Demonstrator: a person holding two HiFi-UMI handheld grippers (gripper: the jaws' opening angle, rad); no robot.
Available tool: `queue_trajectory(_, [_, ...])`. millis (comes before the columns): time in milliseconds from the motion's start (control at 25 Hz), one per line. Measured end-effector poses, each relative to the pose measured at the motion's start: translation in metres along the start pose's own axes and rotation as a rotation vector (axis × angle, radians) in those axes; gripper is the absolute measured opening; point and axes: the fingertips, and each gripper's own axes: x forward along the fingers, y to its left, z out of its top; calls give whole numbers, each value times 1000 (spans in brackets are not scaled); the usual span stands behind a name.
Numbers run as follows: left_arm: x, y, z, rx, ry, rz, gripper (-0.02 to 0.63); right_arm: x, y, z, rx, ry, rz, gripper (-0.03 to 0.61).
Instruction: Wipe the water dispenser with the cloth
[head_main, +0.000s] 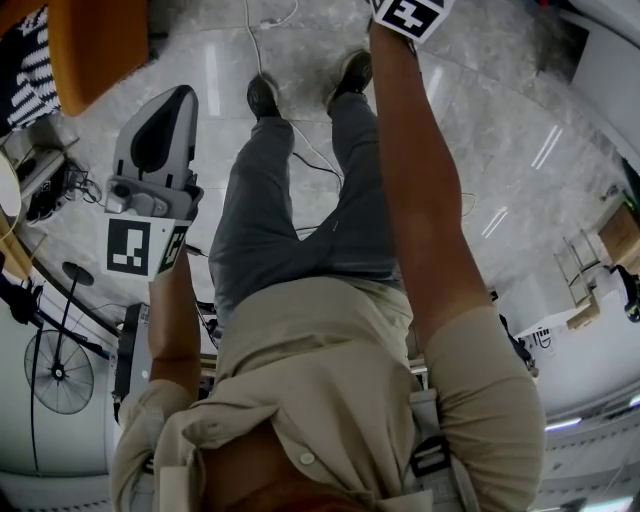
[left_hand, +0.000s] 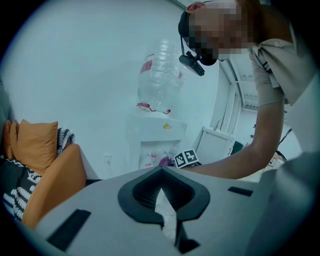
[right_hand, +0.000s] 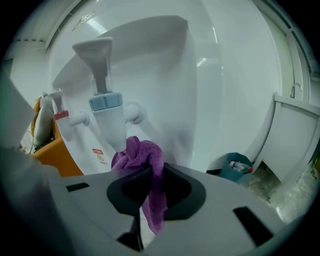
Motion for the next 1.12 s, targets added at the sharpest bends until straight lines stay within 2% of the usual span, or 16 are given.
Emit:
queue_trajectory(280, [-9,8,17,-5,-19,9,15,1,14,-1,-23,7,31,61])
queue_trajectory(440, [-14,9,43,2,-47,15,15,-16,28,-16,-45,78,72,61])
queue_trajectory(560, [-20,10,67,10,-72,21,15,-40,38,-10,-71,102,101,61])
queue_trajectory(680, [-30,18,93,30,-95,23,15,-63,49,8,-113,107,131,61])
queue_trajectory(840, [-55,36,111,83,-45,24,15,-94,73,40,-174,103,175,61])
queue_trajectory(1120, [-88,41,161,105,-74,48,15,-154,95,112,-221,33,226,61])
